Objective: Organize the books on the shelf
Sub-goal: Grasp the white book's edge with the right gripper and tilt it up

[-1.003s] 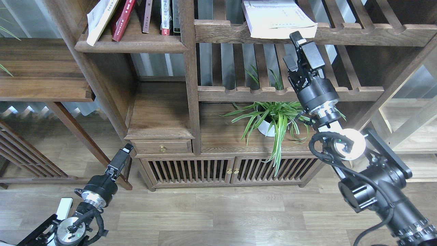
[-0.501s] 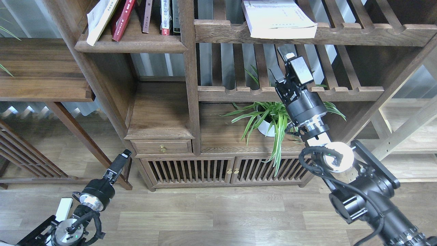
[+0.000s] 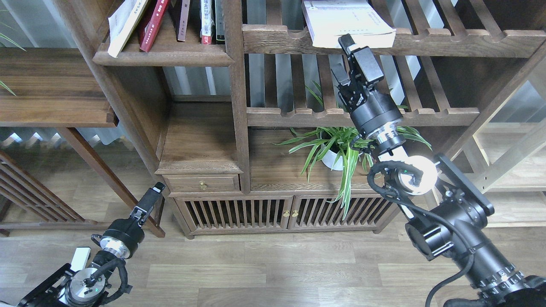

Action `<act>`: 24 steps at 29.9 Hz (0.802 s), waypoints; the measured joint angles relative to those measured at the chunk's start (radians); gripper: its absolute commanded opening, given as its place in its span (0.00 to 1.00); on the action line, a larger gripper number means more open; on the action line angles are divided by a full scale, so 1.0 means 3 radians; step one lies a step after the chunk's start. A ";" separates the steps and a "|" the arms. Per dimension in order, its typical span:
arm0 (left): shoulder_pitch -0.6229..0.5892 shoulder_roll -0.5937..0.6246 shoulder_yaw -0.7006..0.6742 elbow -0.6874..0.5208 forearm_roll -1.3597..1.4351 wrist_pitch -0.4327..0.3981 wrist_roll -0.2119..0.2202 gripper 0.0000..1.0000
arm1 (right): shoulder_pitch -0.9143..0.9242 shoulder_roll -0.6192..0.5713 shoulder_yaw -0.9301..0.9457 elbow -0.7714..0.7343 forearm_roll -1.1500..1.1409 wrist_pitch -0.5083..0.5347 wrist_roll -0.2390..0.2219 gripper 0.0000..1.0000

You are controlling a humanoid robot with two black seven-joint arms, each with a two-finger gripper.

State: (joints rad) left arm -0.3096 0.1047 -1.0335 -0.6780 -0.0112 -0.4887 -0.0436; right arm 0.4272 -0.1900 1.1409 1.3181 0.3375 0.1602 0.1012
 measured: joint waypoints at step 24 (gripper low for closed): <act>-0.0497 0.0289 0.0111 -0.0776 -0.0010 0.0000 0.0380 0.98 | 0.0177 -0.0030 0.0125 -0.0032 0.0005 -0.0294 -0.0005 0.99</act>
State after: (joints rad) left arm -0.4586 0.1915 -1.0001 -0.9108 -0.0143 -0.4887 0.0704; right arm 0.4804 -0.1990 1.1785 1.3085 0.3389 0.0721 0.0998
